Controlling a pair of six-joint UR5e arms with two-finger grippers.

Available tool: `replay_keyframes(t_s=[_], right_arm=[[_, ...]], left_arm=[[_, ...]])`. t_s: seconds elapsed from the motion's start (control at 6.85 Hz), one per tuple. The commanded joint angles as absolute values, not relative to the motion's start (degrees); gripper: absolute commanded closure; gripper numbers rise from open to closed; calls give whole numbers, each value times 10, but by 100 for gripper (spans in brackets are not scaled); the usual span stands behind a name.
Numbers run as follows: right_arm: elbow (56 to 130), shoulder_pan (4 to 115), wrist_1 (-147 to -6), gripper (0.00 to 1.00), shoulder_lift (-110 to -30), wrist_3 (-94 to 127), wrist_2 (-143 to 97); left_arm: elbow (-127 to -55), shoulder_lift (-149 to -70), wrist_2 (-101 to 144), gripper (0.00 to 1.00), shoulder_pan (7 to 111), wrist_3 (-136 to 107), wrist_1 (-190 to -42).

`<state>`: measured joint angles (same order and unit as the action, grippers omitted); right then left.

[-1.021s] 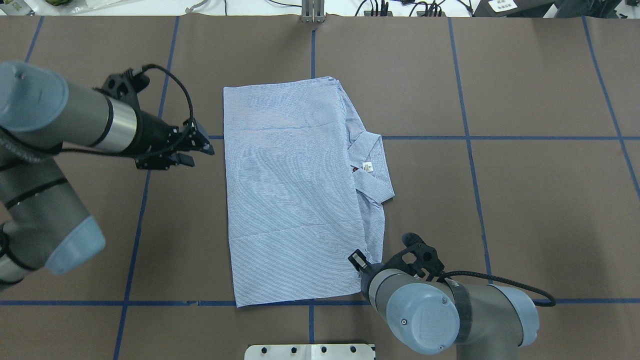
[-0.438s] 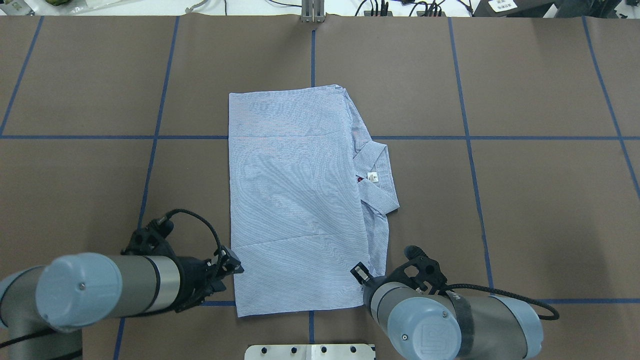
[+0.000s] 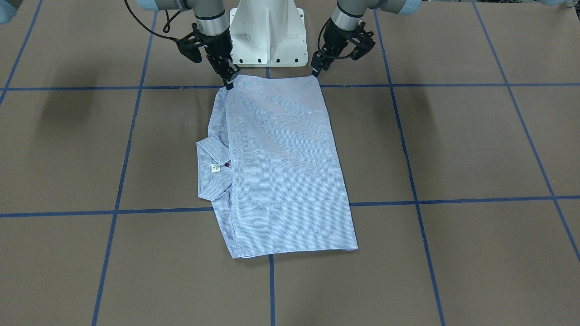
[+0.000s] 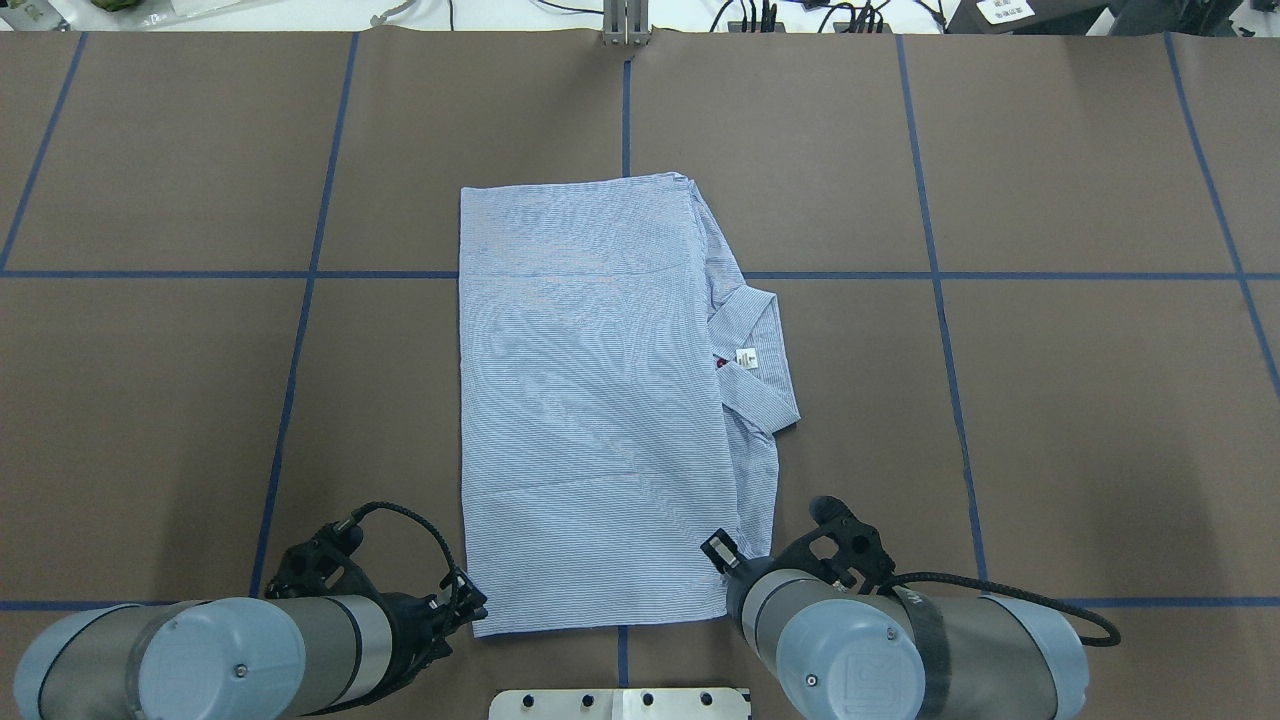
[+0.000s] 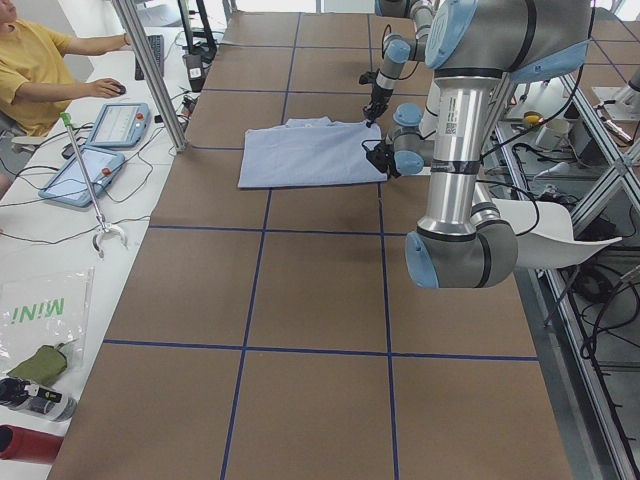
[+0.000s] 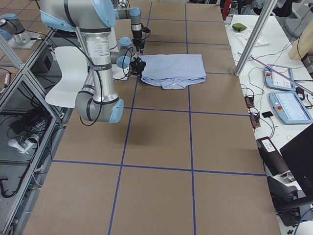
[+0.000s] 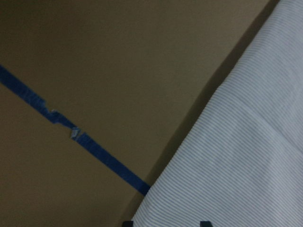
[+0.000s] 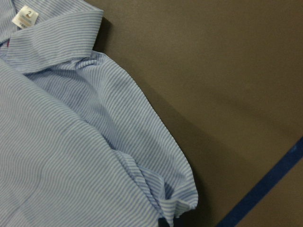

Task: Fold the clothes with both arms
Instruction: 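Lower the left gripper to the shirt's near corner beside the right gripper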

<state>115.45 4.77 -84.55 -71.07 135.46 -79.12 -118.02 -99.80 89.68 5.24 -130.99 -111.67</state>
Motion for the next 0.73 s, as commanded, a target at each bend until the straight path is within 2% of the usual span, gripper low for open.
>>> replay_keyframes(t_s=[0.0, 0.58], right_arm=[[1156, 47, -845, 100, -708, 1355, -793], [1157, 47, -845, 100, -711, 1355, -793]], left_arm=[[-1173, -1003, 896, 45, 46, -1314, -1114], [-1130, -1034, 896, 48, 44, -1310, -1114]])
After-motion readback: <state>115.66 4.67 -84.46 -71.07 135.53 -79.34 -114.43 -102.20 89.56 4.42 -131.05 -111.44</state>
